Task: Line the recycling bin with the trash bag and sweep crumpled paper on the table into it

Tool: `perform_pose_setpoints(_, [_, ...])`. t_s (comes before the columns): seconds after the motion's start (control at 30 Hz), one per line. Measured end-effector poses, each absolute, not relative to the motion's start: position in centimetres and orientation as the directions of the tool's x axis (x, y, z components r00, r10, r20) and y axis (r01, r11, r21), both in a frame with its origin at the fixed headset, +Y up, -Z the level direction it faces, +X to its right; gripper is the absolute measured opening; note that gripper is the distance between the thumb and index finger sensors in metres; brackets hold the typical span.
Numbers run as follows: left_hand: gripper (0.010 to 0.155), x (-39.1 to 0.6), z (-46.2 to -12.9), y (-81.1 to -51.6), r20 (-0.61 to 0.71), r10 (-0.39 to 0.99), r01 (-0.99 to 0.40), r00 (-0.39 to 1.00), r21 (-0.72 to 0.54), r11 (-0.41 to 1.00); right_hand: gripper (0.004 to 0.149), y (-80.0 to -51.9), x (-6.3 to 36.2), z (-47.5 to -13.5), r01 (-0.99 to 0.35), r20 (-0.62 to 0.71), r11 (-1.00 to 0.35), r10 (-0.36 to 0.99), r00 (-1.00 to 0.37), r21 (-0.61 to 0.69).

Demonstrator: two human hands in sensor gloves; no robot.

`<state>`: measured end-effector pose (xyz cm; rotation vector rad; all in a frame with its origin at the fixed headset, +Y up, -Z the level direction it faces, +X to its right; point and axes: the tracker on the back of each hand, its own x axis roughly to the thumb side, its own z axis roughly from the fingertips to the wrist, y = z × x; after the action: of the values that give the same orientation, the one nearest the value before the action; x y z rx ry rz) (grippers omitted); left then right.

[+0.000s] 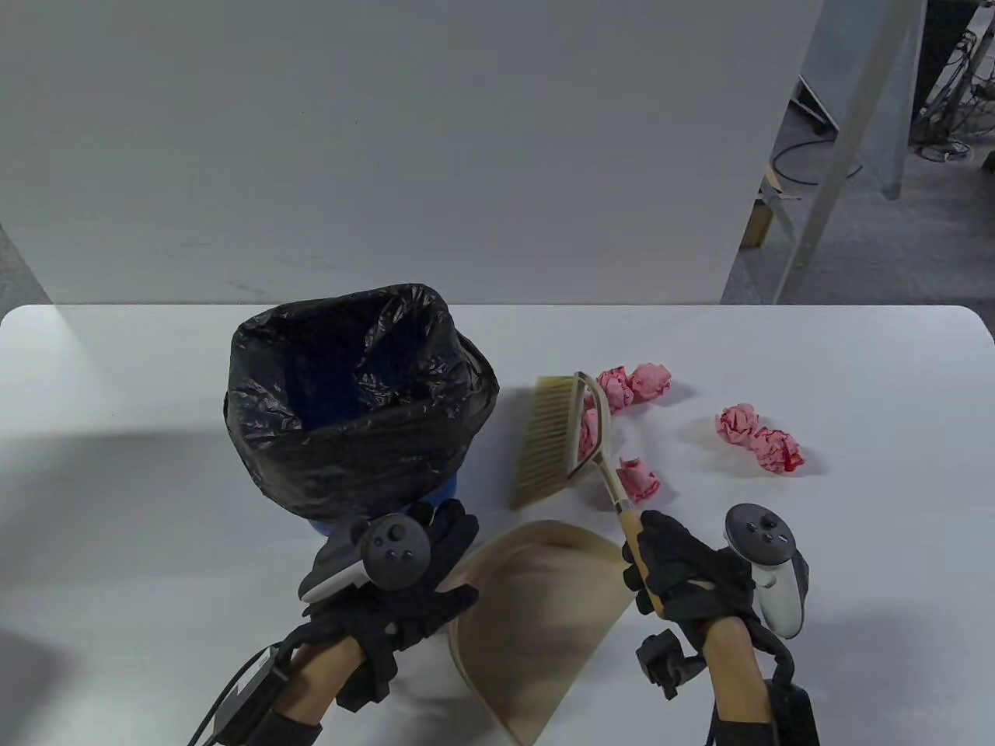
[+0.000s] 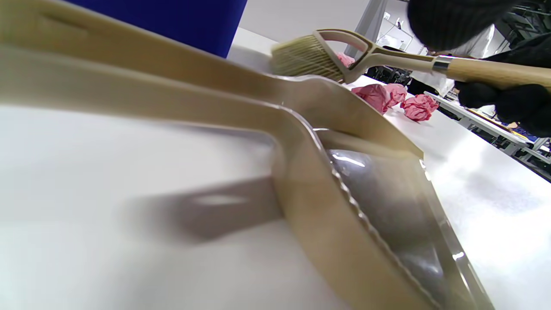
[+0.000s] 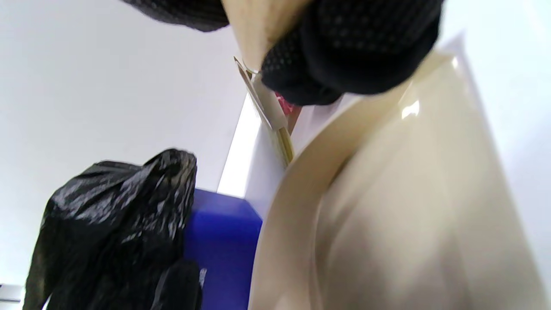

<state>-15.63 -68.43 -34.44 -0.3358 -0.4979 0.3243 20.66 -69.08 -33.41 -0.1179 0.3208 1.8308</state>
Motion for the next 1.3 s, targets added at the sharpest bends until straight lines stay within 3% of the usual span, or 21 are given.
perform_pose_setpoints(0.3, [0.081, -15.9, -34.7, -68.6, 0.377, 0.375, -0.218, 0.847, -0.398, 0.891, 0.06, -67.9, 23.2, -32.5, -0.914, -0.268, -0.406, 0.883, -0.385, -0.024])
perform_pose_setpoints(0.7, [0.081, -16.2, -34.9, -68.7, 0.346, 0.343, -0.185, 0.873, -0.417, 0.89, 0.059, -67.2, 24.1, -32.0, -0.84, -0.274, -0.521, 0.839, -0.47, -0.154])
perform_pose_setpoints(0.9, [0.087, -16.0, -34.9, -68.4, 0.385, 0.281, -0.126, 0.879, -0.381, 0.916, 0.06, -67.2, 23.7, -32.0, -0.896, -0.198, -0.416, 0.902, -0.384, -0.157])
perform_pose_setpoints(1.07, [0.097, -15.7, -35.0, -68.6, 0.431, 0.147, 0.055, 0.89, -0.422, 0.905, 0.059, -66.9, 22.5, -32.1, -0.931, -0.097, -0.348, 0.936, -0.339, -0.108])
perform_pose_setpoints(1.3, [0.083, -15.5, -35.3, -69.2, 0.427, 0.159, 0.057, 0.89, -0.45, 0.891, 0.063, -66.9, 21.5, -32.2, -0.947, -0.058, -0.315, 0.948, -0.312, -0.065])
